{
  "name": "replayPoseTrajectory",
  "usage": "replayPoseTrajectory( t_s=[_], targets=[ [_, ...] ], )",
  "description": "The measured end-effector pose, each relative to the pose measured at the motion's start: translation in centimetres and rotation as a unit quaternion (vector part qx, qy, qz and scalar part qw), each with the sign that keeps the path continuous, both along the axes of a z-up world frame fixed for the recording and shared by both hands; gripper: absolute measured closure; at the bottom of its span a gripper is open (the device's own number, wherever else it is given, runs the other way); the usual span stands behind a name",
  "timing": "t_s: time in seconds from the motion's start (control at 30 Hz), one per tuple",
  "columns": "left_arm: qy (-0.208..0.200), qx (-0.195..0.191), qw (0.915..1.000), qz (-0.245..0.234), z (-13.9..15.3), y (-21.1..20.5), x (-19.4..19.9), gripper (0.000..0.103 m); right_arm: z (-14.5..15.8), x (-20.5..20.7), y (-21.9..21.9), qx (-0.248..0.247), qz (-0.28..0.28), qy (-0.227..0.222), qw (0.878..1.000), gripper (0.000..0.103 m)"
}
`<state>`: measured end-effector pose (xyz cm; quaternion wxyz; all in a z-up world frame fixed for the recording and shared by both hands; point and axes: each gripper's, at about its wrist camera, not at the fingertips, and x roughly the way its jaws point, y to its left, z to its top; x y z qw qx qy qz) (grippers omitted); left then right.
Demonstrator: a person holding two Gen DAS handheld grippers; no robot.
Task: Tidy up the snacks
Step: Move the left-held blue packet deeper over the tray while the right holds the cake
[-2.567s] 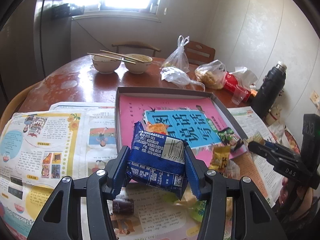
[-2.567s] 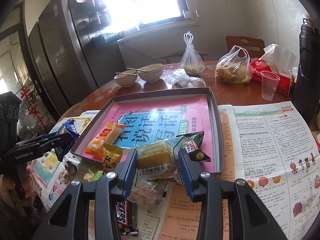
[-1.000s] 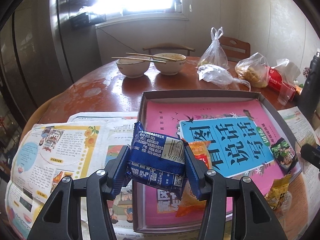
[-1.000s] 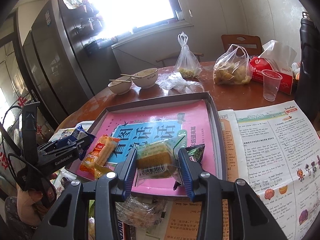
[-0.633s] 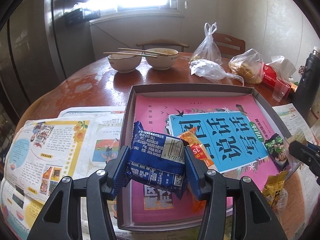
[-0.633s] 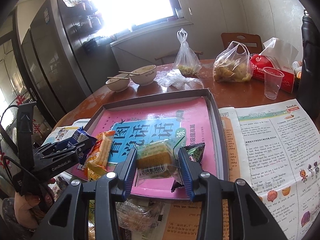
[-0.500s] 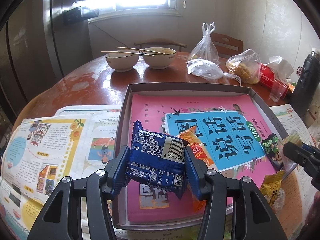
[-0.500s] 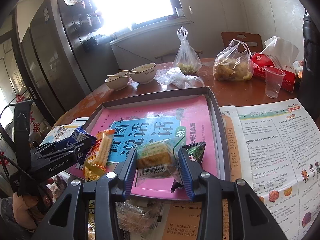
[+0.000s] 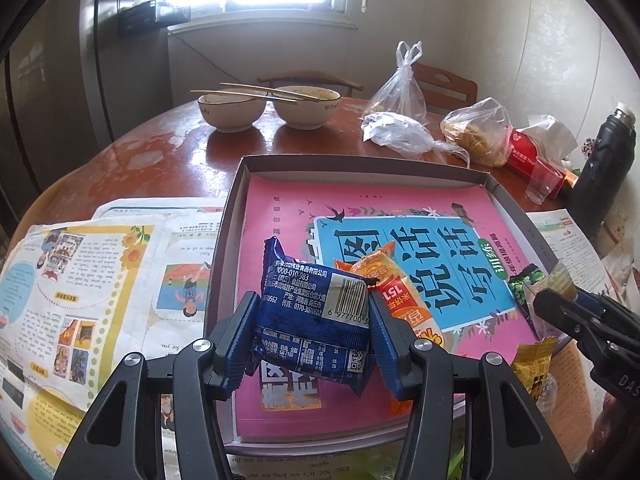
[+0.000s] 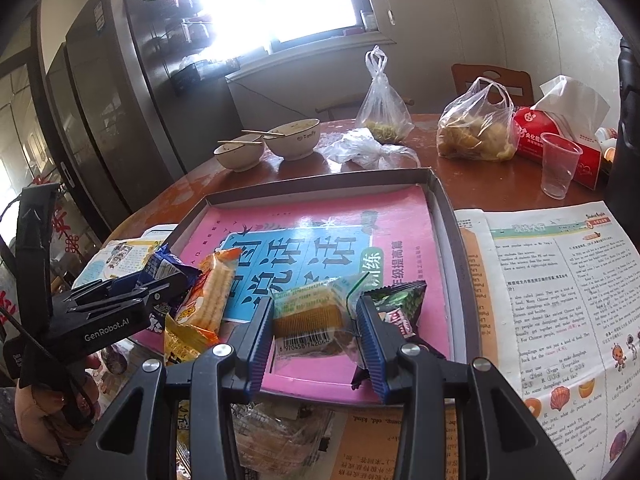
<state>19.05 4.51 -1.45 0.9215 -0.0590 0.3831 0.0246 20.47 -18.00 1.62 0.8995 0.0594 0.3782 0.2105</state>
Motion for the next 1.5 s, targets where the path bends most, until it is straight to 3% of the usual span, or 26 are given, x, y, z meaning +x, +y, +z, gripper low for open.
replayPoseTrajectory(
  t_s=[0.53, 0.87, 1.5],
  targets=[
    [0.008, -0.011, 0.9999, 0.001, -0.3, 0.6, -0.1, 0.048, -1.7, 0.3, 1.3, -0.019, 0.020, 0.021, 0.999, 0.061],
    [0.009, -0.011, 0.9999, -0.005, -0.3, 0.4, -0.3, 0.048, -1.9, -0.2, 1.9, -0.063, 0.027, 0.017, 0.998, 0.060],
    [0.017, -0.022, 0.9992, -0.027, -0.4, -0.1, -0.8, 0.047, -1.4, -0.3, 0.9, -0.078, 0.027, 0.027, 0.996, 0.059]
  ],
)
